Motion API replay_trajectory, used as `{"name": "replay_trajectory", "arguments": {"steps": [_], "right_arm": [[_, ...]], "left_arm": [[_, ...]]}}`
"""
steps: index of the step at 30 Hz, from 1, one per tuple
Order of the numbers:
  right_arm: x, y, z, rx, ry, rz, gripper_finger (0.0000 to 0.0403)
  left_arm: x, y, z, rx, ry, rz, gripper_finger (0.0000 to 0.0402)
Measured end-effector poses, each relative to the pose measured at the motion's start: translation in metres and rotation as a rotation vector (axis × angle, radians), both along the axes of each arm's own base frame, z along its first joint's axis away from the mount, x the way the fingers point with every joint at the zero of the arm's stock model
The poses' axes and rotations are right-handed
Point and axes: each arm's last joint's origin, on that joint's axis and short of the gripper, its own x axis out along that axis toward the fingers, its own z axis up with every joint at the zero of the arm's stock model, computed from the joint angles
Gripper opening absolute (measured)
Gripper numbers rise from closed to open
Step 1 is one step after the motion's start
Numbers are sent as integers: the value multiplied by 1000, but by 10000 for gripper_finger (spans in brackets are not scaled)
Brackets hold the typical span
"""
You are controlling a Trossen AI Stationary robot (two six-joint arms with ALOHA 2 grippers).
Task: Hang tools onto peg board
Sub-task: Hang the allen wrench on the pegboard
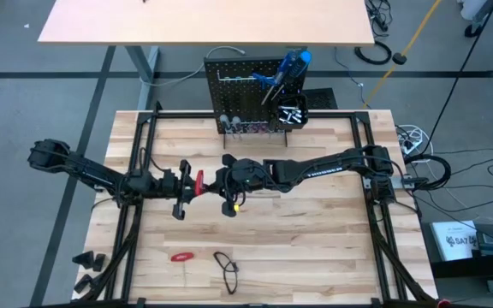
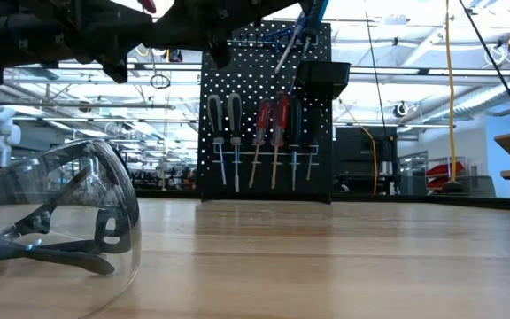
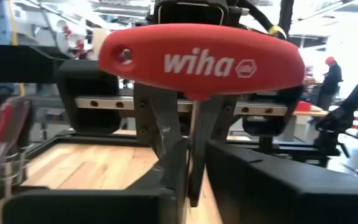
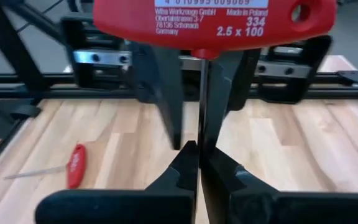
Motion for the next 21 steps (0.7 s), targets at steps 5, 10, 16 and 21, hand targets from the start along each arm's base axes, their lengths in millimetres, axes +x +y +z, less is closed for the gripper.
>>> {"name": "replay_trajectory", "arguments": {"steps": [5,10,16,21], "right_arm": [[0,-1,-1,-9,7,-24,1],[-2,-5,-1,-44,25,-141,1],[-15,-10,21,-78,5,-324,0],[-27,-16,38,-129,-21,-507,0]], "left_arm": [[0,1,-2,1,27,40,112],[1,4,-5,-6,59,137,128],[-2,9,-16,6,172,314,130],[-9,15,-16,-95,199,495,130]]}}
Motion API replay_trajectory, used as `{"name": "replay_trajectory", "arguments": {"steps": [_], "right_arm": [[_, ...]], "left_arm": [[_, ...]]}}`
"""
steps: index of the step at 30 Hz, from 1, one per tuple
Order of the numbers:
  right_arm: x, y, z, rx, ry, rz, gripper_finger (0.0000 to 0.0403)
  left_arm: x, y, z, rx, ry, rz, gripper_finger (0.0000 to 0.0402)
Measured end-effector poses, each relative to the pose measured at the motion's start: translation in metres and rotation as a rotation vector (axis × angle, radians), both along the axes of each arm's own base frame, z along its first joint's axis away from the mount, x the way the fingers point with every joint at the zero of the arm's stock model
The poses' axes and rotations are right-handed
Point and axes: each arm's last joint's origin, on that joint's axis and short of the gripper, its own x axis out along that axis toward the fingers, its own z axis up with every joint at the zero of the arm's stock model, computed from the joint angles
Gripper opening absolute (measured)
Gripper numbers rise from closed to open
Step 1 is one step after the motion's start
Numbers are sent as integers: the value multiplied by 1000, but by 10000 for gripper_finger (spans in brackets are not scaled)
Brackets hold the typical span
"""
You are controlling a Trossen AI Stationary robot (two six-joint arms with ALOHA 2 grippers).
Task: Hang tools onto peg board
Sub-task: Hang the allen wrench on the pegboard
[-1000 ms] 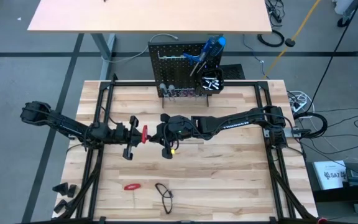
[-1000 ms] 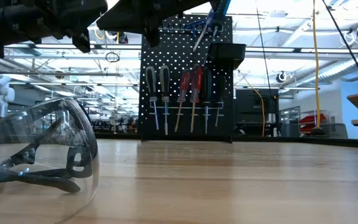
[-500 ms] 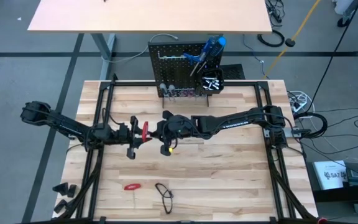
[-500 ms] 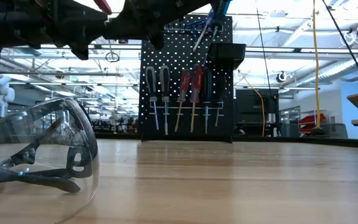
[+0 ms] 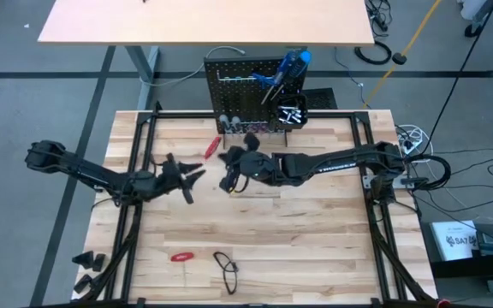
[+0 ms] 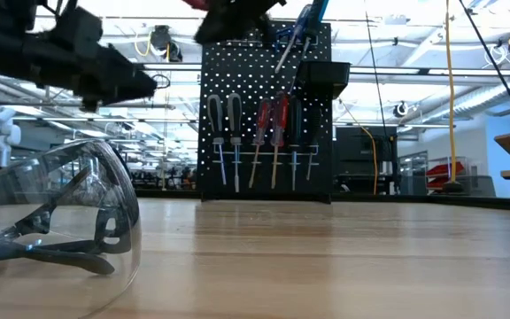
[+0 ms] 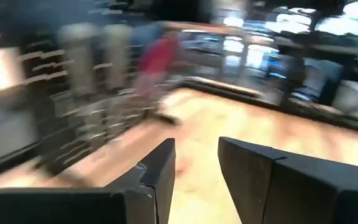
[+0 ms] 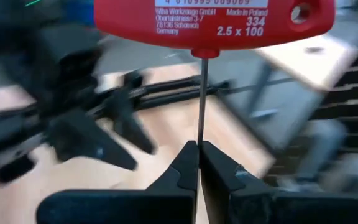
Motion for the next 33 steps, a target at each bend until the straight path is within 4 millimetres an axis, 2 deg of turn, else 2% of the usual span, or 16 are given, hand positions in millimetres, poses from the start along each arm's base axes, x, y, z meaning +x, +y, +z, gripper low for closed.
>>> {"name": "replay_trajectory", "arguments": {"steps": [3,5,18,22,28,33], "right_arm": [[-7,-7,12,-41,-43,-169,0],[-9,-13,14,-55,-64,-250,0],[-16,-77,24,-3,-189,-456,0],[-22,-86,34,16,-249,-489,0],[-29,-88,48,-15,-294,-536,0],[-34,-90,51,-35,-289,-581,0]], "left_arm": [[-5,4,-3,-98,-18,147,130],[-6,5,-6,-114,1,179,130],[-6,4,-5,-125,-8,161,130],[-6,4,-5,-105,3,159,130],[-6,4,-5,-74,22,156,130],[-6,4,-6,-72,25,155,130]]}}
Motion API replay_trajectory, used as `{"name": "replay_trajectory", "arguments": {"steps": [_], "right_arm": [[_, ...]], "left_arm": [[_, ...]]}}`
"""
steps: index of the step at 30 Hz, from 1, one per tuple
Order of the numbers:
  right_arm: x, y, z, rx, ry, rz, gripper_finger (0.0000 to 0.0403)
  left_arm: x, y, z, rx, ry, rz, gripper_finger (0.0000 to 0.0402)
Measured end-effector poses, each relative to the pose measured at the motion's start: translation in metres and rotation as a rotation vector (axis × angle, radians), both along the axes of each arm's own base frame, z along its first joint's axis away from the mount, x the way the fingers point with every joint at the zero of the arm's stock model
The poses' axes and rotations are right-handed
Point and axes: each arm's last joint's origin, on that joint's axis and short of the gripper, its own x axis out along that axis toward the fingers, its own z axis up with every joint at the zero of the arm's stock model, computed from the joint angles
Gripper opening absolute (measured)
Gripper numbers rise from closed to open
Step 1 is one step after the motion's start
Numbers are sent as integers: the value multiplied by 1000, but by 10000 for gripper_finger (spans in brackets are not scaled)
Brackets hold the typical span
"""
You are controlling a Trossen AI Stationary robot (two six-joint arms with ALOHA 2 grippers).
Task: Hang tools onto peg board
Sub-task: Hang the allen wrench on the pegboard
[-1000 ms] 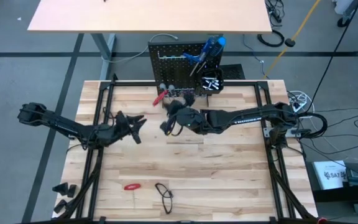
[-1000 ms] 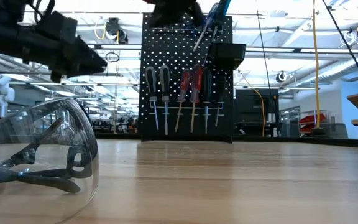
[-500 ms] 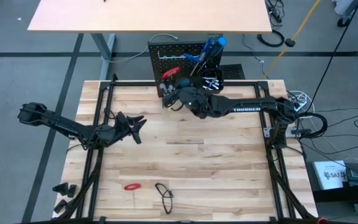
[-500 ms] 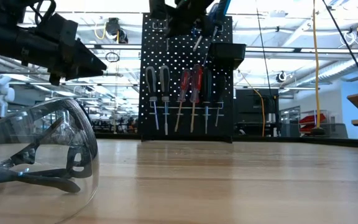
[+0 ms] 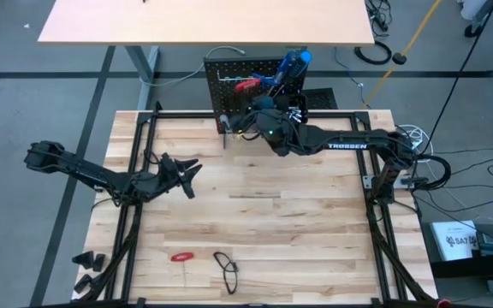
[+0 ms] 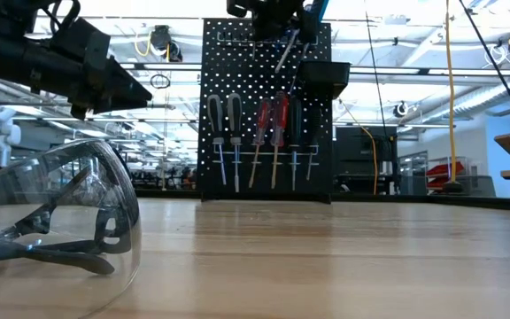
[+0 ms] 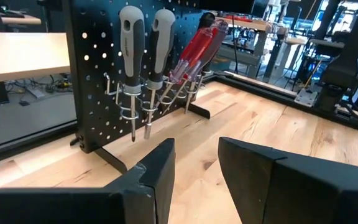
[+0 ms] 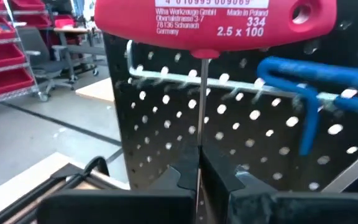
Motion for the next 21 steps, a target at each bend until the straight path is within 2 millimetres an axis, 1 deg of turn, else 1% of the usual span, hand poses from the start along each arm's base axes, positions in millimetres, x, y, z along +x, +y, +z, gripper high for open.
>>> {"name": "replay_trajectory", "arguments": {"steps": [5,16,21], "right_arm": [[-2,-4,2,-1,-7,-12,0],[-6,-24,1,12,-12,-54,0],[-7,-29,0,29,-27,-24,0]], "left_arm": [[0,0,0,1,2,0,130],[0,0,0,0,-2,0,130],[0,0,0,0,-3,0,130]]}}
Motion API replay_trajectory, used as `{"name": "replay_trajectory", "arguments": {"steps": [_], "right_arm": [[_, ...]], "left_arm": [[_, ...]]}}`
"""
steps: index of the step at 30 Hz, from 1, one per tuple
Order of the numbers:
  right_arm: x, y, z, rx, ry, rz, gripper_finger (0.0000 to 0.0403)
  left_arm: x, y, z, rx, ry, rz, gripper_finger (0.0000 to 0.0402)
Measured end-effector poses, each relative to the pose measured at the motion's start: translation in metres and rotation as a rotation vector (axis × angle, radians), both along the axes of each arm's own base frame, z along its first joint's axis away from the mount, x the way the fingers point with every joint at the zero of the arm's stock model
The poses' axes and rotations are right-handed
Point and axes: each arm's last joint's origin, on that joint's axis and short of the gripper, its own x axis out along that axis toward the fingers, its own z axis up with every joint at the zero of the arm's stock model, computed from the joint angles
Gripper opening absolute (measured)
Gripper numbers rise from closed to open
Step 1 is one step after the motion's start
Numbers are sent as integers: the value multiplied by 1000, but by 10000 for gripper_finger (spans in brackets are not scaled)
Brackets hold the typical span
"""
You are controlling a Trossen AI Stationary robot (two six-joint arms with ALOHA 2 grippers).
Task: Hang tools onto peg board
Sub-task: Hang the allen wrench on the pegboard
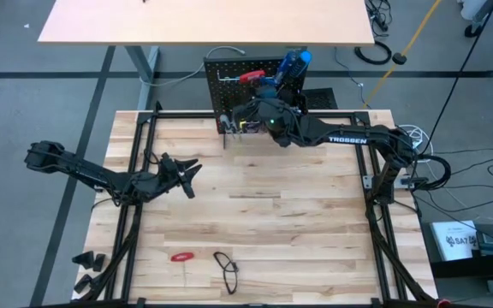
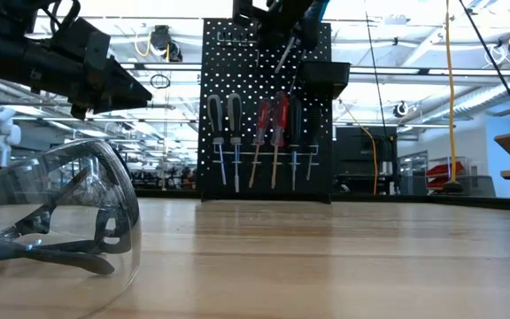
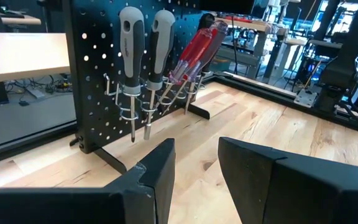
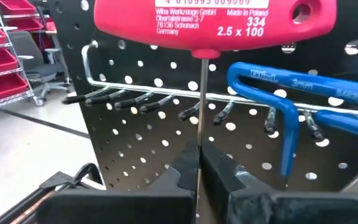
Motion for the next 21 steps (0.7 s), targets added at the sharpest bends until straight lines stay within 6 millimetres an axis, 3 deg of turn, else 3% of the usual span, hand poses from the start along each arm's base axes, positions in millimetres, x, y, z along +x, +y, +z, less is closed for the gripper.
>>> {"name": "replay_trajectory", "arguments": {"steps": [9,21], "right_arm": [[-2,-8,0,2,-3,-21,0],[4,-25,-16,8,24,-60,0]], "left_arm": [[0,0,0,-3,-5,0,130],[0,0,2,-6,-20,0,130]]}}
